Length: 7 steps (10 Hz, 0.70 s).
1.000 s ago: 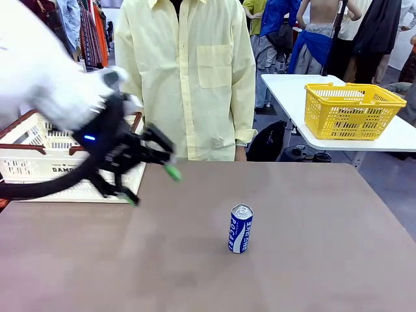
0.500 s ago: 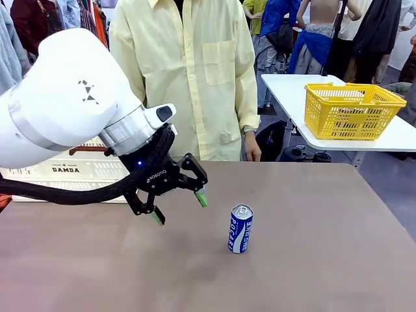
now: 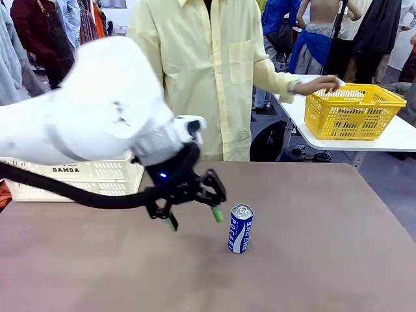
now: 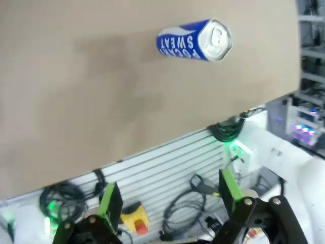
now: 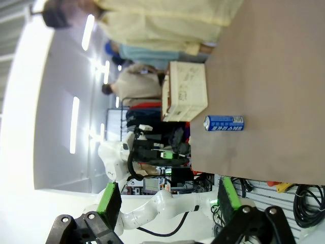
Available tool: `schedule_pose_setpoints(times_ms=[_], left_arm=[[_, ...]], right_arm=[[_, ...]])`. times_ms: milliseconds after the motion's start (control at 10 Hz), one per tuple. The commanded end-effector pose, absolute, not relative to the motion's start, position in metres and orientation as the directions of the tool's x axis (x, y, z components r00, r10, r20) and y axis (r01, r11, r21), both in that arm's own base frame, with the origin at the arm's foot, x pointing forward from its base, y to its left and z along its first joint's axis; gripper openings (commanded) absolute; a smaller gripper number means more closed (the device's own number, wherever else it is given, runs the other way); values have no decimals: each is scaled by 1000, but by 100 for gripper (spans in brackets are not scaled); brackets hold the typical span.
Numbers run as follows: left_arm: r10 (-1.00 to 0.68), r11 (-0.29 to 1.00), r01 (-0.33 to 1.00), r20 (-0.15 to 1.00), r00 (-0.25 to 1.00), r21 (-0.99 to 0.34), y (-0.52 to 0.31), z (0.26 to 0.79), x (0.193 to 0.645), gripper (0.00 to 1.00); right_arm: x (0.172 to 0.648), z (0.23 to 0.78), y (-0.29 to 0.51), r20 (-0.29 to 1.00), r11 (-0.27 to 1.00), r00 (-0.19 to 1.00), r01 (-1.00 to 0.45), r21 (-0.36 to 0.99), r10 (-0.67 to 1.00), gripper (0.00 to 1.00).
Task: Place the drinks into the Shopping basket.
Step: Pick up one drink and place it into the Shopping basket.
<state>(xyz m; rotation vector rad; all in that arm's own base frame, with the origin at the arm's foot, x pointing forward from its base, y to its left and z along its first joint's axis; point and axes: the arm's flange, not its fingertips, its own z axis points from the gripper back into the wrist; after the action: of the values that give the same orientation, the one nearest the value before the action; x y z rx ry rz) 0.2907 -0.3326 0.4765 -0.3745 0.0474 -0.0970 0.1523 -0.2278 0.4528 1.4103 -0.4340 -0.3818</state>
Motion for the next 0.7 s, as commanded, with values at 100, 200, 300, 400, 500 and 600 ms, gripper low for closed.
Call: schedule_pose_setpoints(times_ms=[100, 200, 300, 400, 500, 600], left_arm=[[-104, 981, 102, -7, 995, -165, -407, 461, 334, 100], [-121, 984, 121, 3, 993, -133, -429, 457, 345, 100], [-130, 986, 131, 19, 991, -106, -445, 454, 354, 100], [-137, 986, 140, 42, 990, -92, -459, 451, 364, 100], [-163, 981, 167, 42, 986, -100, -472, 446, 371, 100], [-169, 980, 171, 32, 985, -100, -483, 440, 377, 100]], right_arm=[[155, 456, -227, 93, 118, 857, -37, 992, -506, 100], [155, 456, -227, 93, 118, 857, -37, 992, -506, 100], [155, 456, -227, 93, 118, 857, -37, 992, -506, 100], [155, 456, -227, 93, 118, 857, -37, 992, -506, 100], [155, 456, -227, 93, 118, 857, -37, 992, -506, 100], [155, 456, -227, 93, 118, 857, -37, 992, -506, 100]])
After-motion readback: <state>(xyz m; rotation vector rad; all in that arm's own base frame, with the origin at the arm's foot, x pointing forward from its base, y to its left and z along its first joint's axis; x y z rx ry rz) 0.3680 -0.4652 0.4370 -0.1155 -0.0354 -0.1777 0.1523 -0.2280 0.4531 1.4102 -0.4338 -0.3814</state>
